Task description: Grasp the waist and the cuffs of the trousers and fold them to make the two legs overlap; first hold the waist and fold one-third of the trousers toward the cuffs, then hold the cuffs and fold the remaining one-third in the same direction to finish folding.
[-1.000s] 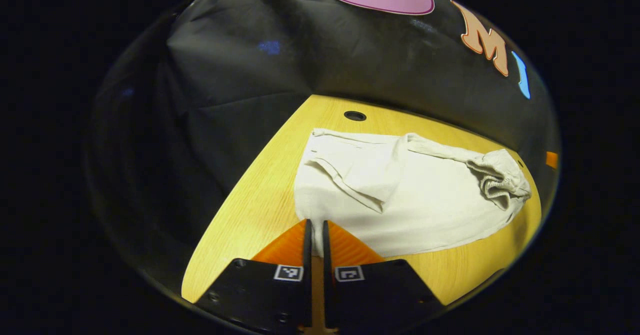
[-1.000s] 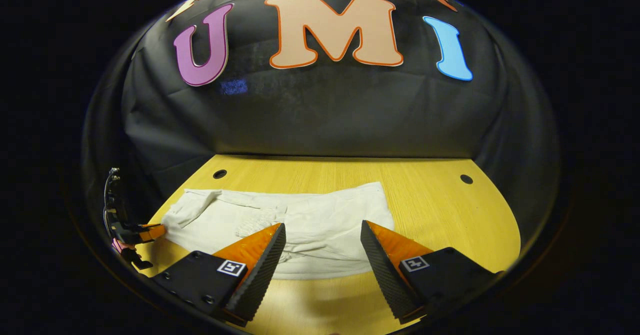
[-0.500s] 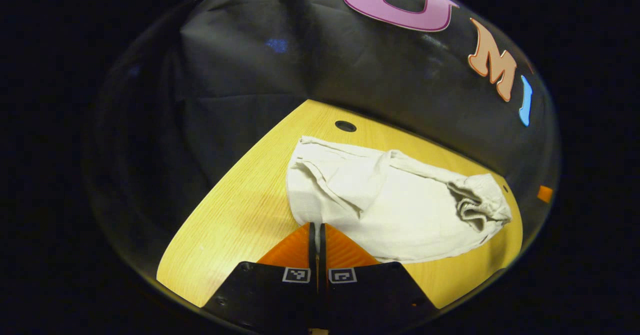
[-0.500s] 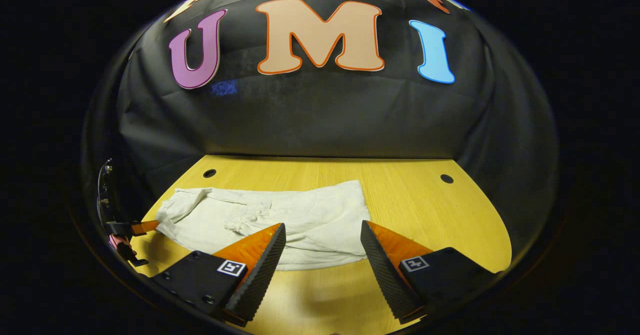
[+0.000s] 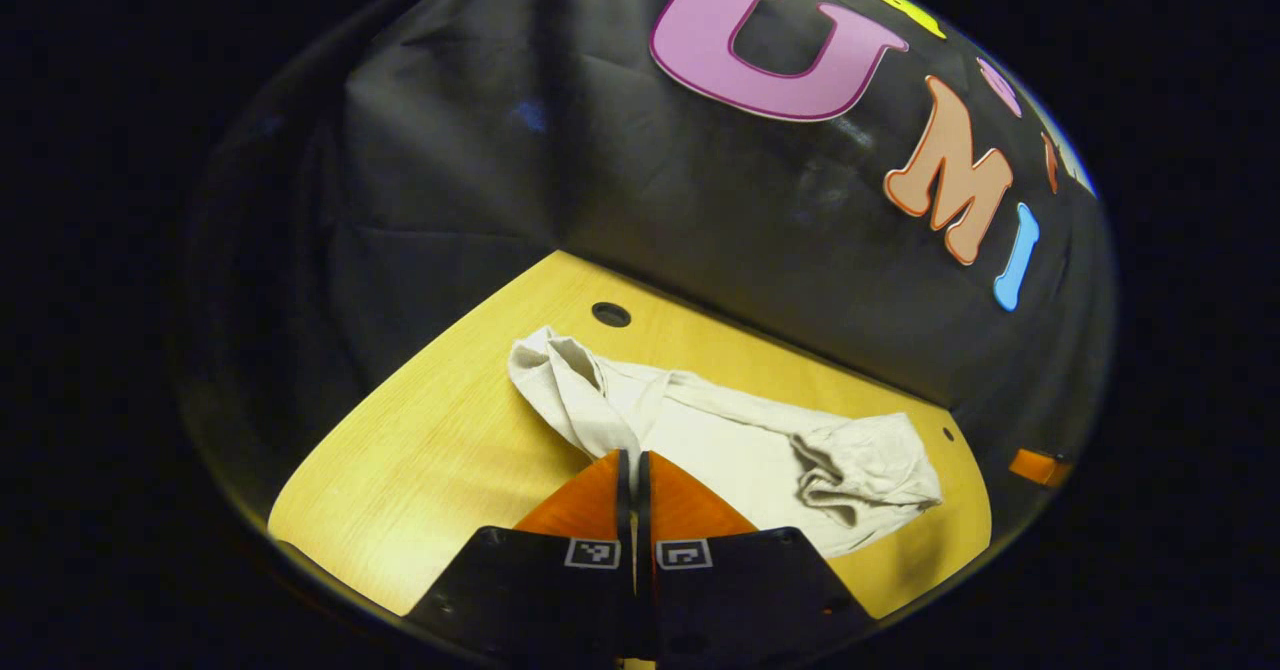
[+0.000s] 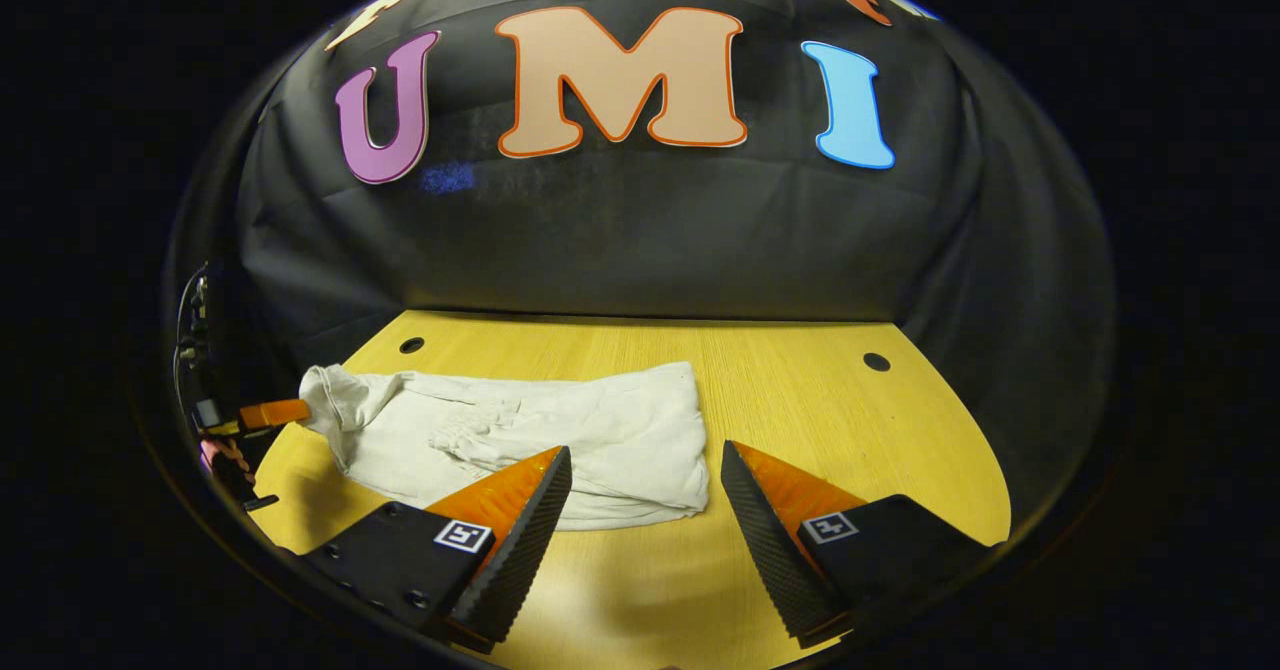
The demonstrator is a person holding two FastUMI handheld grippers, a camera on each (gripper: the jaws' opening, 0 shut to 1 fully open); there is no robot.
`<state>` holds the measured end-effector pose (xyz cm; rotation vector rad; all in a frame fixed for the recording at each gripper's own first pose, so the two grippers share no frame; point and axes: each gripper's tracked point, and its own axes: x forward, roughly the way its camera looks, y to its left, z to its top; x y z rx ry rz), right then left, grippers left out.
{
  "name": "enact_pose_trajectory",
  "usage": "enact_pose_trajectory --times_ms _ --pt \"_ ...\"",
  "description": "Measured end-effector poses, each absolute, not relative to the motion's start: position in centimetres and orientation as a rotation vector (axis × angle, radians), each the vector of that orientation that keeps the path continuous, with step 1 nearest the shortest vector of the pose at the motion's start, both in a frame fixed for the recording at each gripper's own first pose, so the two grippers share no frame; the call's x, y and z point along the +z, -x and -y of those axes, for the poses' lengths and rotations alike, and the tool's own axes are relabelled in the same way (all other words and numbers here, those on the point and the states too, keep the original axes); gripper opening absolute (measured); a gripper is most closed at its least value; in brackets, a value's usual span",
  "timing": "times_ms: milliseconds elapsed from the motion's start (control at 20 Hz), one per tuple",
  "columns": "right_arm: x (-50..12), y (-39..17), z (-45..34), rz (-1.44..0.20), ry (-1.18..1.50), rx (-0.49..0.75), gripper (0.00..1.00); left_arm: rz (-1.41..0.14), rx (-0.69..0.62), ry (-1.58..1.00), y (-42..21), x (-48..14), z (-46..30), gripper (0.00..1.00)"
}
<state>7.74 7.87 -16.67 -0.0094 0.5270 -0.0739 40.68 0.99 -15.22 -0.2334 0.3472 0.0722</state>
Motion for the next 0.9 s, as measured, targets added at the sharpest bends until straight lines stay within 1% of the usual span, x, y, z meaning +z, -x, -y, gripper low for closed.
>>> enact_pose_trajectory --times_ms 500,800,850,900 --pt "-16.0 -6.3 -1.8 -0.519 -0.008 -0.060 0.96 -0.271 -0.075 0.216 -43.6 -10.1 11.7 0.00" --pt "-16.6 -5.7 1.5 -0.530 -0.004 -0.035 0.97 -0.244 -0.166 0.203 -44.9 -8.7 20.7 0.00" --pt "-16.6 -5.6 1.9 -0.531 -0.002 -0.031 0.92 -0.246 -0.185 0.192 -45.0 -8.6 22.1 0.00" --pt "-16.7 -5.7 2.4 -0.532 -0.003 -0.027 0.96 -0.248 -0.203 0.180 -45.1 -8.7 23.7 0.00"
